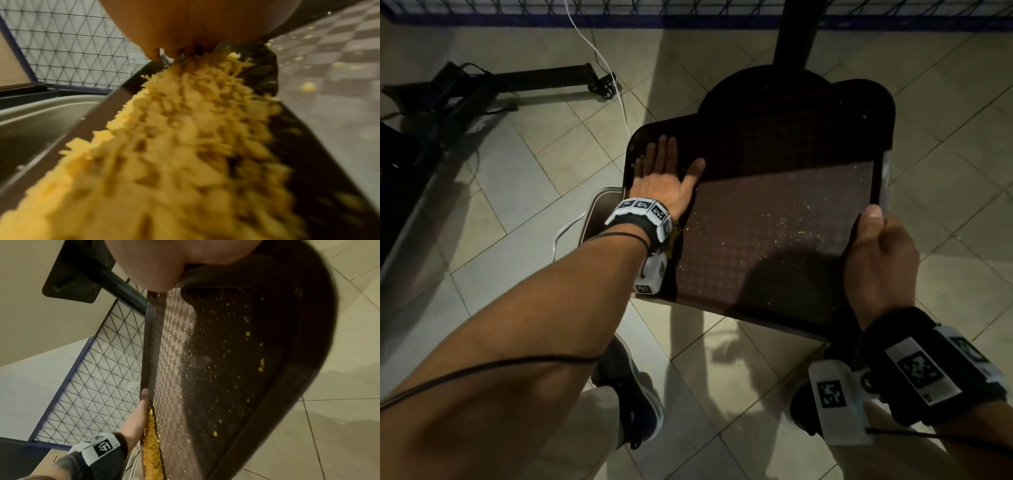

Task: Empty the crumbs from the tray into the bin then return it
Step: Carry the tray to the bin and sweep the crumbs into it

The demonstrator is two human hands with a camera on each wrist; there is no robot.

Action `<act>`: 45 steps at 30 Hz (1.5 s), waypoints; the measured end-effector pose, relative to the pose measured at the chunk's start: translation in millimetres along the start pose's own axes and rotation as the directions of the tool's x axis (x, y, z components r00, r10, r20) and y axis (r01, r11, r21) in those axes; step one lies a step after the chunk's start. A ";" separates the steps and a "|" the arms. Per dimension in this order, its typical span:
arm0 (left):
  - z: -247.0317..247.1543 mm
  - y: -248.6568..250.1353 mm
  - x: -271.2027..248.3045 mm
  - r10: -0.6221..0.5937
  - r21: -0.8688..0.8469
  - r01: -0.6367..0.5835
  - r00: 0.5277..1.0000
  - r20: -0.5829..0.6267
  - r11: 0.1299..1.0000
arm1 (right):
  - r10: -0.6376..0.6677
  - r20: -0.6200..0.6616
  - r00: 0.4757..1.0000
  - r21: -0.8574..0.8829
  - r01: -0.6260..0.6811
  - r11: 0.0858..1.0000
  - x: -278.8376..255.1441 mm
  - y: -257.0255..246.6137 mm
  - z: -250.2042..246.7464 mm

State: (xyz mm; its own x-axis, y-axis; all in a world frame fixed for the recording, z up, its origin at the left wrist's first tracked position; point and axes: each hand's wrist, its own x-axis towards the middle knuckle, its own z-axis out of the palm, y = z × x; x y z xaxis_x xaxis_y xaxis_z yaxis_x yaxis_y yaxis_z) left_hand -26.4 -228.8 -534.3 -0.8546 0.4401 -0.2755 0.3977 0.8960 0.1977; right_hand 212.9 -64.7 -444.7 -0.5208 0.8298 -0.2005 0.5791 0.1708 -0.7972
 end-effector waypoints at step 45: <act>5.7 -21.6 -28.2 -0.012 -0.014 0.013 0.999 0.051 1.000 | -0.048 -0.016 0.999 -0.025 0.048 0.999 -4.1 -9.8 5.6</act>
State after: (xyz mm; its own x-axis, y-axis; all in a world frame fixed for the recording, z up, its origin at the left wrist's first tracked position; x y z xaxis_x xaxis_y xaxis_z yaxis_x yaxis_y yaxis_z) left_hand -9.0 -260.3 -536.1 -0.8413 0.4317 -0.3254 0.3818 0.9006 0.2077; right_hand 205.8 -72.8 -439.3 -0.5381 0.8289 -0.1528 0.5690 0.2235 -0.7914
